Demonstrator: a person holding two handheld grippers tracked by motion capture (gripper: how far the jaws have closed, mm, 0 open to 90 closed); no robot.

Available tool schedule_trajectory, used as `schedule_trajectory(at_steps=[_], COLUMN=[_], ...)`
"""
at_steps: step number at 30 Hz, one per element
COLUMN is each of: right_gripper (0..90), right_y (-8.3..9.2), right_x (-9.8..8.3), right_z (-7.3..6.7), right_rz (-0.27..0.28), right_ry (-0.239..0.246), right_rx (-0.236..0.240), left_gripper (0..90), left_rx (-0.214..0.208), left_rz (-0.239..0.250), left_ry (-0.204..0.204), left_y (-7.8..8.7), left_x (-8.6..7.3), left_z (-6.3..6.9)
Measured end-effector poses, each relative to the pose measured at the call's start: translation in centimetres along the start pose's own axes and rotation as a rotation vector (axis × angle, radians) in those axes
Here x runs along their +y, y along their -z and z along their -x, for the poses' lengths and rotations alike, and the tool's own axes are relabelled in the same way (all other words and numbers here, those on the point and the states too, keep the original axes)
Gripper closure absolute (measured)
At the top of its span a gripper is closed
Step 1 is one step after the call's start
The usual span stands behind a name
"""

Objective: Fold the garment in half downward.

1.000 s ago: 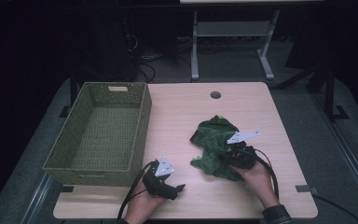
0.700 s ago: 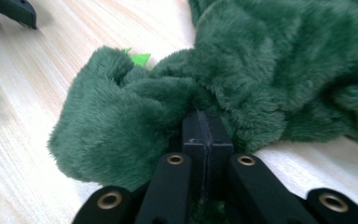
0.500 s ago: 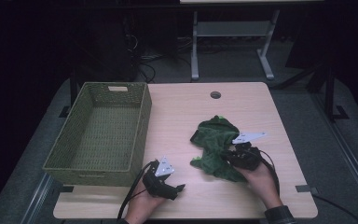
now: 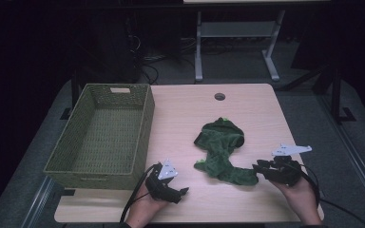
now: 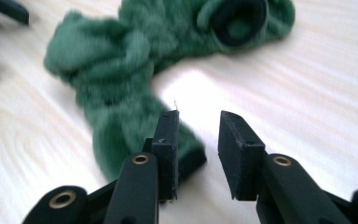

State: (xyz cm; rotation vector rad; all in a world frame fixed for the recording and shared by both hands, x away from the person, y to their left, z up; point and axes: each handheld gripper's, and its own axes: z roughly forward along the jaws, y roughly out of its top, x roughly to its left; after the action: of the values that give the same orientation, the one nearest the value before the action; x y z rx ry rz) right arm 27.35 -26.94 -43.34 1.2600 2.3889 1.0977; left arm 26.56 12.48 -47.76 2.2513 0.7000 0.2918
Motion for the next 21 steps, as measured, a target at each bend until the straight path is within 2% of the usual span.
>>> schedule_trajectory(at_steps=[8,15,21], right_gripper=[64.3,63.0,63.1], right_y=[0.8,0.9,0.2], right_x=[-2.8,-4.0,-4.1], right_z=[-0.2,-0.6,-0.9], right_rz=[-0.041,-0.043,-0.060], right_ry=[0.015,0.021,0.032], right_rx=[0.042,0.088,0.109], left_gripper=[13.1,13.1,13.0], left_rx=[0.000,0.000,-0.001], left_rz=[0.000,0.000,0.000], left_ry=[0.001,0.001,0.000], left_y=[0.0,0.0,0.0], left_x=[0.0,0.0,0.0], left_z=[0.0,0.0,0.0])
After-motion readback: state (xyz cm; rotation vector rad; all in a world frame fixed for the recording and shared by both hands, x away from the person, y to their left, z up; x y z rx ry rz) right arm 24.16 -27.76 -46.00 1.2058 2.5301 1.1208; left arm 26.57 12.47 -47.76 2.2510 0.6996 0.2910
